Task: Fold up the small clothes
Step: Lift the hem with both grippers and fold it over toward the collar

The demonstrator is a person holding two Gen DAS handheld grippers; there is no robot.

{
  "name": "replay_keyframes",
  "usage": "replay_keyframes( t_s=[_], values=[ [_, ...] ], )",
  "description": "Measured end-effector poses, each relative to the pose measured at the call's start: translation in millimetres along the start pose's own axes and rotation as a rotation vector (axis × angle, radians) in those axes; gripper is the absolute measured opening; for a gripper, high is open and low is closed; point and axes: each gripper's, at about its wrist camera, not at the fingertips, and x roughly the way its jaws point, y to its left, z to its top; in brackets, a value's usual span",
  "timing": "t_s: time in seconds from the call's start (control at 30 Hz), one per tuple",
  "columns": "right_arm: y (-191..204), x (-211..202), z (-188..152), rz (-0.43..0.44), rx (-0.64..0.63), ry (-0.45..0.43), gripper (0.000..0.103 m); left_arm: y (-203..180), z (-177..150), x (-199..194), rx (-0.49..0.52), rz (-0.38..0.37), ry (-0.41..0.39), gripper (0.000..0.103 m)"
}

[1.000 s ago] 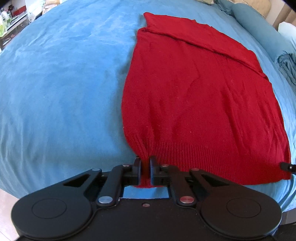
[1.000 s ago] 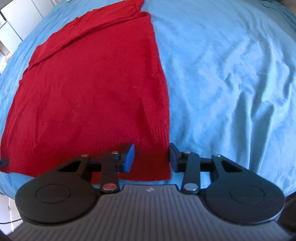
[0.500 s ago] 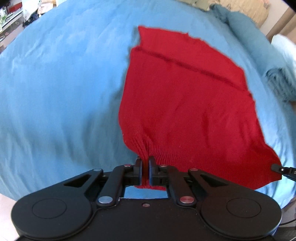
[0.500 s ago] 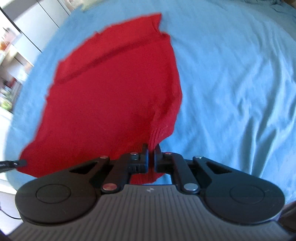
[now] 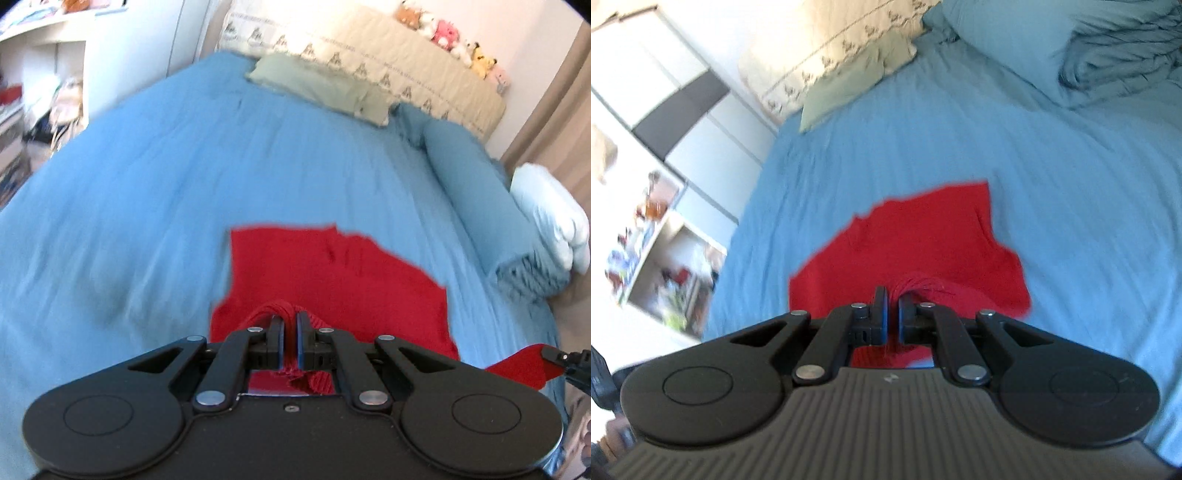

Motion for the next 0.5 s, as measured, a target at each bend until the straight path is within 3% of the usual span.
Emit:
replay_keyframes(
  t_s=[0.2, 0.4, 0.5],
  values=[
    [-6.8, 94.4, 70.9, -0.029, 0.059, -0.025, 0.020, 1.7, 59.4, 97.0, -0.026, 0.019, -0.044, 0.006],
    [-47.1, 214.4, 94.0, -0.066, 0.123, -0.007, 0.020, 8.0, 77.3, 205.0, -0.069, 0.066, -0.039, 0.006],
    [-70.5, 254.1, 94.8, -0.073, 0.173, 0.016, 0.020, 12.6, 75.7, 236.9, -0.072, 0.099, -0.019, 0.006]
  ],
)
